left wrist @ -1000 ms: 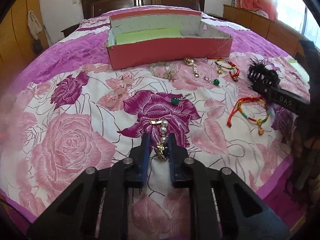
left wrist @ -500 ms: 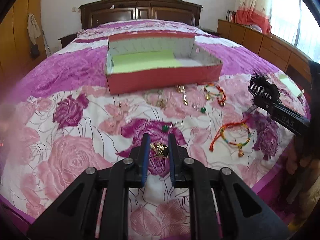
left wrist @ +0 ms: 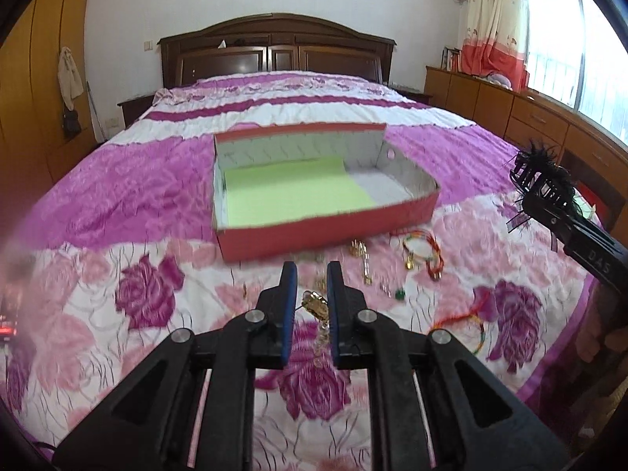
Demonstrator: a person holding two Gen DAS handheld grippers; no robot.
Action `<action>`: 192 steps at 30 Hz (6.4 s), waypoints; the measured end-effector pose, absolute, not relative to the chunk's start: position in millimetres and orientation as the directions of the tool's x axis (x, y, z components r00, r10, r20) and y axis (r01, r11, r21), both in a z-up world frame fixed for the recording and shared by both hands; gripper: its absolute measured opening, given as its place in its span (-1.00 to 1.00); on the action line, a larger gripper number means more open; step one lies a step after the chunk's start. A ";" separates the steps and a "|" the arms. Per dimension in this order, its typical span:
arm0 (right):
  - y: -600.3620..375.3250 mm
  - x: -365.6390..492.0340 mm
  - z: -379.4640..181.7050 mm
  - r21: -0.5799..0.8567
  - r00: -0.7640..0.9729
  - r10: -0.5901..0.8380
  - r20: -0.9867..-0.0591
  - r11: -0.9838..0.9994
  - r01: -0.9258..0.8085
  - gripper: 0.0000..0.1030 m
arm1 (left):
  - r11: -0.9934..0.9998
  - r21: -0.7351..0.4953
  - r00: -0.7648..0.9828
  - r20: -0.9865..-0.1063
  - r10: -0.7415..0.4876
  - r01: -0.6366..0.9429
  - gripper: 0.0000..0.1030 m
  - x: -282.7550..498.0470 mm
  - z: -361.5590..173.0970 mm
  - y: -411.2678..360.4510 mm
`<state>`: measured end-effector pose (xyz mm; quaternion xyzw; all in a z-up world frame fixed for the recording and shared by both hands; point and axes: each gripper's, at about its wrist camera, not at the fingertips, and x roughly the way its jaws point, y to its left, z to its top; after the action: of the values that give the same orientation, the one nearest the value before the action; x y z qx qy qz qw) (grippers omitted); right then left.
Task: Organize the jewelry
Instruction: 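Carry both items into the pink box and open both tools to release them, then move the left tool back to the pink-beaded hair pin and grasp it, then grasp the red string bracelet with the right tool while the left tool holds the hair pin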
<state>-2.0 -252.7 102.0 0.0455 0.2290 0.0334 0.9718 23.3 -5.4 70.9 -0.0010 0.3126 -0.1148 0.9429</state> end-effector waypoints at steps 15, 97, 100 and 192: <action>-223.2 62.6 132.6 0.087 0.901 0.170 -0.400 0.985 -0.147 0.07 | 0.980 -0.024 0.845 -0.502 -0.184 0.199 -0.87 94.6 105.9 1.1; -232.1 129.0 133.2 0.216 0.782 0.217 -0.585 0.970 -0.107 0.39 | 0.975 -0.166 0.731 -0.646 -0.219 0.145 -0.33 159.8 107.8 1.6; -234.7 117.1 137.0 0.224 0.785 0.221 -0.579 0.969 -0.107 0.39 | 0.973 -0.177 0.728 -0.646 -0.229 0.149 -0.32 147.9 109.9 6.0; -245.7 98.6 42.4 0.355 0.591 0.321 -0.740 0.933 -0.063 -0.87 | 0.990 -0.053 0.562 -0.818 -0.120 0.133 -0.94 92.3 -7.4 25.4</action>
<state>98.6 -245.7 42.4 0.1473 0.4388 0.1091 0.8797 92.3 25.4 -7.4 0.0071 0.4623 -0.0715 0.8838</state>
